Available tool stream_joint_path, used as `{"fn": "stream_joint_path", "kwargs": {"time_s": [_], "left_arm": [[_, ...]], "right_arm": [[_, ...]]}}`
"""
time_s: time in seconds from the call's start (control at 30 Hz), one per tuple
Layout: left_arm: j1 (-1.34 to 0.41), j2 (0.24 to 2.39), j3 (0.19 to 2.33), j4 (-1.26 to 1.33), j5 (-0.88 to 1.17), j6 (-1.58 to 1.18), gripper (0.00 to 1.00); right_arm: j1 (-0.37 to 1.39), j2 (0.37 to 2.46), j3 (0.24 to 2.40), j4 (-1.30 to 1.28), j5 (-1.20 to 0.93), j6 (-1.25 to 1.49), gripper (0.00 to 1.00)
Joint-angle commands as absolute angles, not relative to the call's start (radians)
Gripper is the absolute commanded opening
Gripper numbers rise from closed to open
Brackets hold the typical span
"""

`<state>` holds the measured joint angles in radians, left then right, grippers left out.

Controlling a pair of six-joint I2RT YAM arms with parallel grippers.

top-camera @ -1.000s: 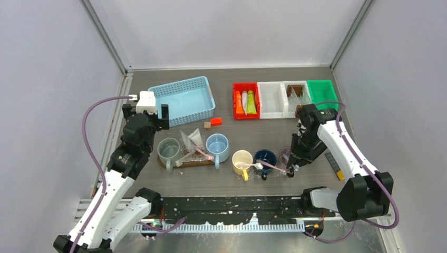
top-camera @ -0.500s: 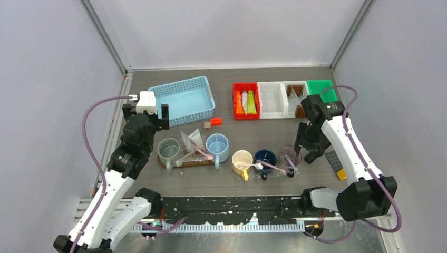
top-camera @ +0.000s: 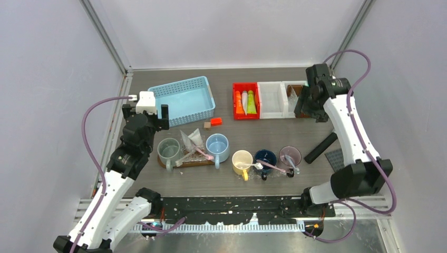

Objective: Prepare toiletry sets of a toothbrush and toothpaste on the tray
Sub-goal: Place the toothbrush in the cup.

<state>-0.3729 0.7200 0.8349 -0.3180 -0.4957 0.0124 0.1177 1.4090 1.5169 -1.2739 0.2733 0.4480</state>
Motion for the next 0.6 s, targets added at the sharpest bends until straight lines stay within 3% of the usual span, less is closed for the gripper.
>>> {"fn": "stream_joint_path", "kwargs": {"time_s": [0.0, 0.3, 0.57], "left_arm": [[-0.377, 0.702, 0.833, -0.258, -0.490, 0.021, 0.93], [-0.377, 0.700, 0.833, -0.259, -0.474, 0.012, 0.93], [-0.377, 0.723, 0.834, -0.261, -0.478, 0.014, 0.93]], "right_arm": [[0.056, 1.517, 1.627, -1.092, 0.268, 0.418, 0.71], [-0.170, 1.812, 1.829, -0.984, 0.093, 0.367, 0.70], [-0.220, 2.028, 2.016, -1.005, -0.062, 0.268, 0.62]]}}
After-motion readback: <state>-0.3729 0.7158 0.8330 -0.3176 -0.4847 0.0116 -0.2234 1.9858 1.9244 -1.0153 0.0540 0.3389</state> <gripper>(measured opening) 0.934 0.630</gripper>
